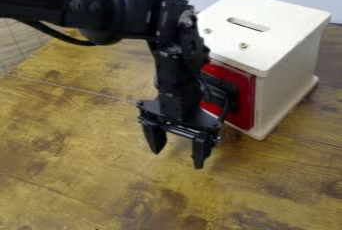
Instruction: Close the drawer
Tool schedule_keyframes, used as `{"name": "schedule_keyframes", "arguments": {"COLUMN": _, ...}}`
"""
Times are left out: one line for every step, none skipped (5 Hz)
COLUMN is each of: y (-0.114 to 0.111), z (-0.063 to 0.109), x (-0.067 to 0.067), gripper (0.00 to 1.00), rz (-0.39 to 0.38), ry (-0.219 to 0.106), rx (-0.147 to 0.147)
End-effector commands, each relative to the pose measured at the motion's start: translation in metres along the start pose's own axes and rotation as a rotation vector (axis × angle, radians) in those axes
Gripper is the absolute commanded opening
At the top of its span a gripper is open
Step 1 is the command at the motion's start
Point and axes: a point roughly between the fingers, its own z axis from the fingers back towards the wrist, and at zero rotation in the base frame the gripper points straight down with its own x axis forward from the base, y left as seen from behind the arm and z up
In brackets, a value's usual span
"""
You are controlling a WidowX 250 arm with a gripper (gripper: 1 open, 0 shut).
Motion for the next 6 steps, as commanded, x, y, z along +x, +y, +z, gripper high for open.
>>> {"name": "schedule_keyframes", "arguments": {"y": 0.014, "z": 0.039, "x": 0.004, "gripper": 1.00, "rz": 0.018, "ry": -0.095, "rx": -0.015}}
{"name": "schedule_keyframes", "arguments": {"y": 0.008, "z": 0.036, "x": 0.003, "gripper": 1.00, "rz": 0.018, "ry": -0.094, "rx": -0.017}}
{"name": "schedule_keyframes", "arguments": {"y": 0.010, "z": 0.034, "x": -0.002, "gripper": 1.00, "rz": -0.004, "ry": -0.092, "rx": -0.021}}
{"name": "schedule_keyframes", "arguments": {"y": 0.011, "z": 0.033, "x": -0.007, "gripper": 1.00, "rz": -0.029, "ry": -0.088, "rx": -0.025}}
{"name": "schedule_keyframes", "arguments": {"y": 0.006, "z": 0.026, "x": -0.003, "gripper": 1.00, "rz": -0.002, "ry": -0.088, "rx": -0.028}}
{"name": "schedule_keyframes", "arguments": {"y": 0.002, "z": 0.019, "x": 0.000, "gripper": 1.00, "rz": 0.025, "ry": -0.082, "rx": -0.030}}
